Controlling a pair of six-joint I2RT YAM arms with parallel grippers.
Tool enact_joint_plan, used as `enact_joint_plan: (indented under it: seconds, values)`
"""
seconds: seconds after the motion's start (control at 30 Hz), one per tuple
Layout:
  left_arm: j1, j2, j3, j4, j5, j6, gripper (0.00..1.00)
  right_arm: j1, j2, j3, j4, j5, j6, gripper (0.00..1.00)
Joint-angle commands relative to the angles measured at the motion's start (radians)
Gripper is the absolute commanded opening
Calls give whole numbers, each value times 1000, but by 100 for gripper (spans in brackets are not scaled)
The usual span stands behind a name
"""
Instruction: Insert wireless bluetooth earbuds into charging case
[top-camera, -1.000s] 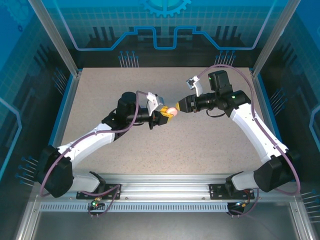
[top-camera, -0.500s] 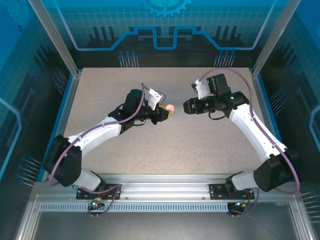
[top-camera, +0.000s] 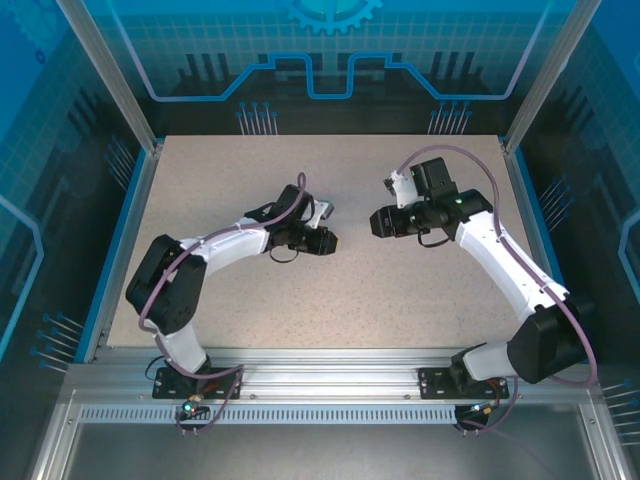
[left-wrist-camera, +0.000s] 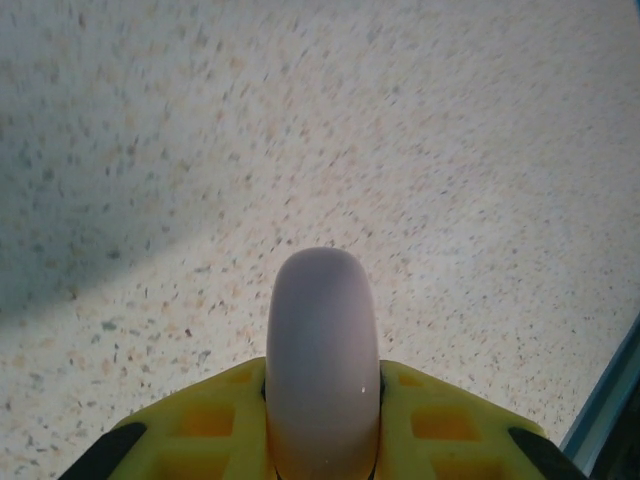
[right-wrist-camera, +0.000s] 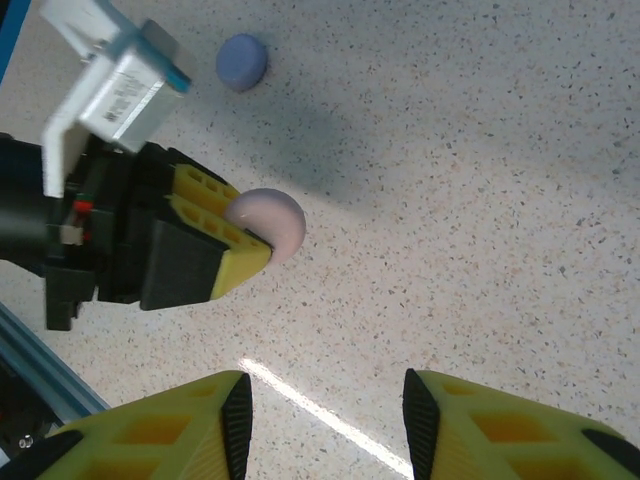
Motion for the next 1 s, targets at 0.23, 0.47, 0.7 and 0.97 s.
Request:
enact_joint_plan:
  seconds: [0.23, 0.47, 0.7, 0.97]
  values:
    - [7, 152, 88, -54, 71, -105, 9, -12, 14, -32, -9, 25, 2, 46]
    - [8, 212, 123, -87, 63, -107, 13, -13, 18, -35, -15, 33, -3, 47]
    - [7, 243, 134, -123, 25, -109, 24, -15, 18, -40, -18, 43, -6, 47]
    - [8, 220, 132, -169, -39, -85, 55, -22, 13, -49, -17, 62, -9, 48]
